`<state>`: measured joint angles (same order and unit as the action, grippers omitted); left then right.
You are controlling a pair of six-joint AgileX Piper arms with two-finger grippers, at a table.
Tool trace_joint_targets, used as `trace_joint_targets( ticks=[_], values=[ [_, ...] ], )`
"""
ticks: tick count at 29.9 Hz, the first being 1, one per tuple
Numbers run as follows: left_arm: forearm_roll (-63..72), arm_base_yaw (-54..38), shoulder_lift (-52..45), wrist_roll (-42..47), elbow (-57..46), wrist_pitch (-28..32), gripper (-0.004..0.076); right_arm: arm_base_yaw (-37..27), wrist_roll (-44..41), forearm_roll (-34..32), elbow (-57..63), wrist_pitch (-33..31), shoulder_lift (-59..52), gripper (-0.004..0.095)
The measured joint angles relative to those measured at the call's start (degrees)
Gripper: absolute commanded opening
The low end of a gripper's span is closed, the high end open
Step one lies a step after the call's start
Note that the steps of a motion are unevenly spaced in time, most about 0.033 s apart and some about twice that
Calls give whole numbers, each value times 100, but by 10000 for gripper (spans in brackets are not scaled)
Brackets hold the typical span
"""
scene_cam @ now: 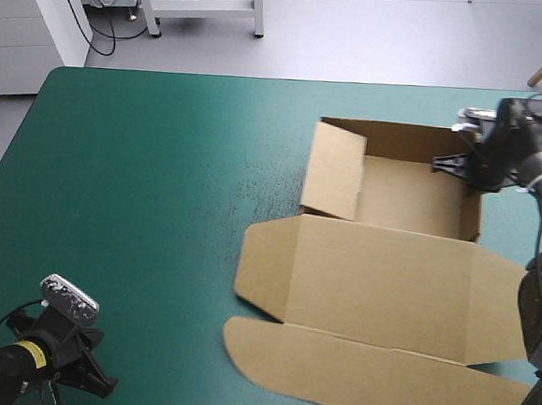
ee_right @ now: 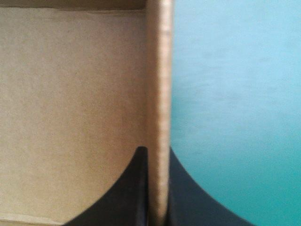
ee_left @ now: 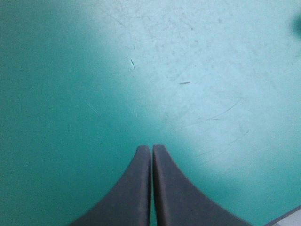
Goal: Fold the box
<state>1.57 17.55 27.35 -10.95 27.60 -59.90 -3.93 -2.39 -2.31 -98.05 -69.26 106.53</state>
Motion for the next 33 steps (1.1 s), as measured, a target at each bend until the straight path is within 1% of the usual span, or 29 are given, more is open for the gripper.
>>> trace_joint_targets(
  ticks=[6,9,10,12,14,16,17,18,19,21,25,29,31,33],
  values=[
    [0,0,0,0,-5,-46,-10,-1760,70,-212,0,-28,-45,-19],
    [-6,0,0,0,-5,-51,-10,-2391,77,-212,0,-48,-45,-5],
    [-11,0,0,0,-5,-51,-10,-2565,82,-212,0,-48,-46,26],
    [-16,0,0,0,-5,-63,-10,-2814,82,-251,0,-60,-46,144],
    [-22,0,0,0,-5,-63,-10,-2909,82,-357,0,-65,-46,343],
    [-22,0,0,0,-5,-63,-10,-2915,82,-428,25,-50,-51,502],
    [-22,0,0,0,-5,-73,-10,-2915,82,-422,36,-51,-51,566],
    [-22,0,0,0,-5,-81,-10,-2910,82,-396,37,-47,-51,606],
    [-33,0,0,0,-5,-93,-10,-2910,82,-374,43,-47,-51,619],
    [-69,0,0,0,-5,-106,-10,-2910,82,-379,49,-59,-57,612],
    [-94,0,0,0,-5,-174,-10,-2910,82,-339,69,-65,-172,589],
    [-101,0,0,0,-5,-259,-10,-2910,82,-211,75,-64,-541,555],
    [-103,0,0,0,-5,-323,-10,-2910,135,-62,75,-66,-833,527],
    [-103,0,0,0,-5,-362,-10,-2910,299,231,75,-85,-1143,502]
  ],
)
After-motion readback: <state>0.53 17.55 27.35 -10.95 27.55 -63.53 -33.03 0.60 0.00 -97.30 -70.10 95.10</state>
